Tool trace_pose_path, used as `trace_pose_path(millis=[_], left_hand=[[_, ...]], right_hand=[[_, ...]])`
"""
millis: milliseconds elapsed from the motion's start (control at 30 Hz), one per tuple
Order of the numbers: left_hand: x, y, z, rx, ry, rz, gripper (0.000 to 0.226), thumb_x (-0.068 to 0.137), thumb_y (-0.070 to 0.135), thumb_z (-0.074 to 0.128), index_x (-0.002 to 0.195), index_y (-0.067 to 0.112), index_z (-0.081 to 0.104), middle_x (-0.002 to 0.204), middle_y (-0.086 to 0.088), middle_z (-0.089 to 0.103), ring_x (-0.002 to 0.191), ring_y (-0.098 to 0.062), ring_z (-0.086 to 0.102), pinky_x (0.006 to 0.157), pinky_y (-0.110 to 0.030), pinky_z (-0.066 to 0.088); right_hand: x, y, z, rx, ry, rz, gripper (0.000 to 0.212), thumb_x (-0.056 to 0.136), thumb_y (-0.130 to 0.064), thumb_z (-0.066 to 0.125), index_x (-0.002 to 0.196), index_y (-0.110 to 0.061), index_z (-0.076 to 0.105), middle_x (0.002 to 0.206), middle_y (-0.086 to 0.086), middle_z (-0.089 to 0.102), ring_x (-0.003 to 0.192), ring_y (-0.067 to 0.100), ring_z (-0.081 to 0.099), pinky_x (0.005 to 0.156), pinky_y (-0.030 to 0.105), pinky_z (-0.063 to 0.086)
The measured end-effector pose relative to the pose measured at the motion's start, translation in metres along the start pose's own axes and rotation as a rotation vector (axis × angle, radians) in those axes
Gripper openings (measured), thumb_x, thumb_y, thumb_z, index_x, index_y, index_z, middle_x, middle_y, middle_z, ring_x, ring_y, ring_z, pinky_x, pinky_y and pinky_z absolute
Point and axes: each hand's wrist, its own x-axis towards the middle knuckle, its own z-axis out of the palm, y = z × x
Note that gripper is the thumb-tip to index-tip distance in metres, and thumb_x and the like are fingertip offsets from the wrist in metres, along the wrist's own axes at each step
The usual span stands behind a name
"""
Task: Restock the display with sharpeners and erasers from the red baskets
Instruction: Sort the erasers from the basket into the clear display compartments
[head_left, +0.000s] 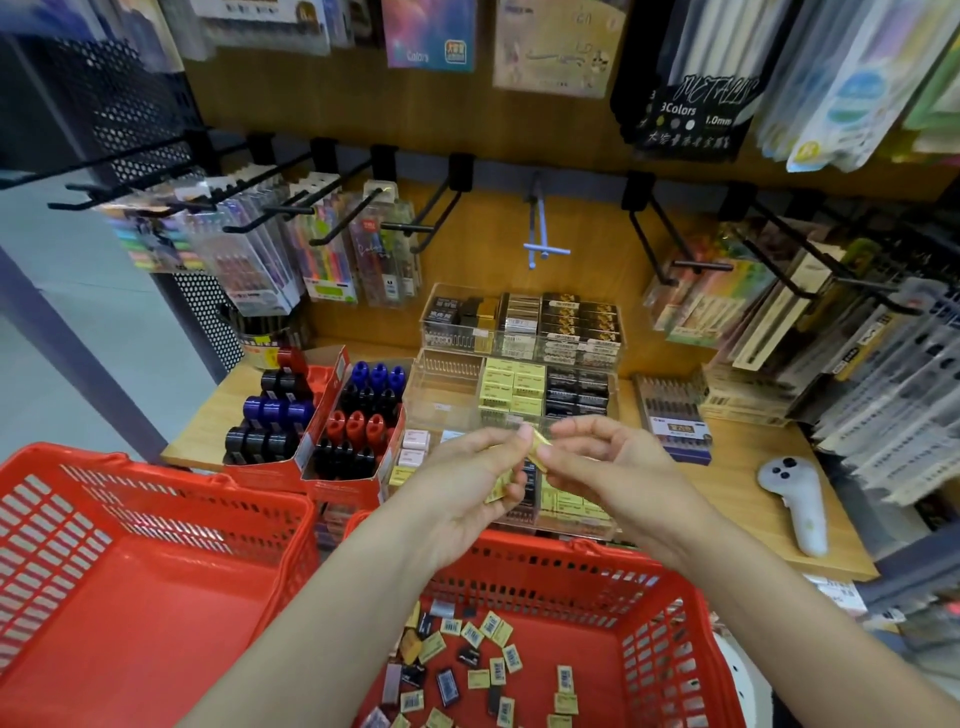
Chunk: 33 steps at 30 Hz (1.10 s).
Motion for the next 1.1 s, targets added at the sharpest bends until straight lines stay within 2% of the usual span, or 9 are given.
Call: trace_pose_path(millis=[100,200,367,433,533,633,767,967,1100], left_hand=[[0.002,0.001,0.000,-0.040,0.053,-0.019,0.021,0.089,0.021,0.070,0.107,0.012,0.067,0.092,-0.006,0.058,0.078,-0.015,0.053,0.069,-0.024,0.054],[0.004,0.005,-0.003,-0.172,0.036,-0.061,0.024,0.096,0.004,0.053,0.120,0.006,0.057,0.111,-0.015,0.048,0.089,-0.023,0.050,0.089,-0.036,0.053],[0.006,0.005,-0.003,-0.131,-0.049,-0.079,0.041,0.094,-0.012,0.049,0.132,0.003,0.053,0.114,-0.017,0.052,0.099,-0.027,0.058,0.090,-0.040,0.054],[0.007,0.003,-0.004,-0.142,-0.036,-0.077,0.040,0.092,-0.012,0.053,0.129,0.002,0.055,0.114,-0.020,0.056,0.104,-0.030,0.059,0.088,-0.041,0.056],[0.011,0.000,-0.008,-0.144,0.011,-0.059,0.035,0.090,-0.009,0.059,0.123,0.002,0.061,0.115,-0.022,0.059,0.106,-0.030,0.062,0.085,-0.040,0.059],[0.016,0.000,-0.010,-0.167,0.036,-0.045,0.029,0.087,-0.007,0.063,0.115,0.000,0.065,0.116,-0.022,0.059,0.104,-0.029,0.063,0.079,-0.038,0.061],[0.019,0.000,-0.012,-0.199,0.076,-0.050,0.023,0.088,-0.006,0.062,0.111,-0.001,0.065,0.114,-0.021,0.060,0.104,-0.029,0.063,0.078,-0.036,0.060],[0.016,-0.001,-0.012,-0.210,0.059,-0.059,0.024,0.088,-0.007,0.062,0.111,-0.001,0.066,0.110,-0.022,0.062,0.100,-0.030,0.064,0.074,-0.037,0.062],[0.014,-0.002,-0.015,-0.194,0.051,-0.058,0.022,0.088,-0.007,0.062,0.109,0.000,0.067,0.109,-0.021,0.061,0.097,-0.029,0.065,0.073,-0.037,0.062]], right_hand=[[0.011,0.012,-0.012,0.060,0.085,0.153,0.033,0.079,-0.004,0.076,0.110,-0.011,0.067,0.101,0.014,0.072,0.089,0.020,0.074,0.076,0.026,0.059],[0.026,0.042,-0.028,-0.281,0.281,0.218,0.025,0.090,-0.008,0.068,0.112,-0.020,0.066,0.084,0.007,0.072,0.079,0.017,0.074,0.080,0.035,0.060],[0.044,0.079,-0.031,-0.779,0.350,0.228,0.016,0.091,-0.031,0.068,0.104,-0.023,0.066,0.077,-0.003,0.069,0.059,0.007,0.061,0.044,0.015,0.038],[0.050,0.084,-0.026,-0.839,0.348,0.217,0.017,0.090,-0.032,0.070,0.102,-0.022,0.063,0.074,-0.005,0.069,0.063,0.008,0.063,0.052,0.018,0.045],[0.057,0.087,-0.017,-0.880,0.349,0.260,0.018,0.086,-0.037,0.073,0.090,-0.026,0.059,0.082,-0.003,0.073,0.084,0.017,0.069,0.087,0.035,0.052],[0.060,0.087,-0.017,-0.934,0.352,0.268,0.019,0.082,-0.040,0.076,0.081,-0.031,0.059,0.089,-0.005,0.073,0.095,0.017,0.067,0.094,0.040,0.049],[0.059,0.088,-0.019,-0.927,0.350,0.227,0.011,0.084,-0.037,0.074,0.080,-0.030,0.067,0.084,-0.005,0.074,0.089,0.017,0.070,0.088,0.039,0.054],[0.059,0.090,-0.016,-1.022,0.409,0.179,0.018,0.091,-0.033,0.068,0.080,-0.022,0.078,0.078,0.000,0.074,0.071,0.019,0.069,0.060,0.027,0.051],[0.066,0.084,-0.014,-1.071,0.406,0.231,0.035,0.090,-0.028,0.066,0.058,-0.014,0.064,0.063,0.004,0.064,0.061,0.021,0.063,0.055,0.026,0.049]])
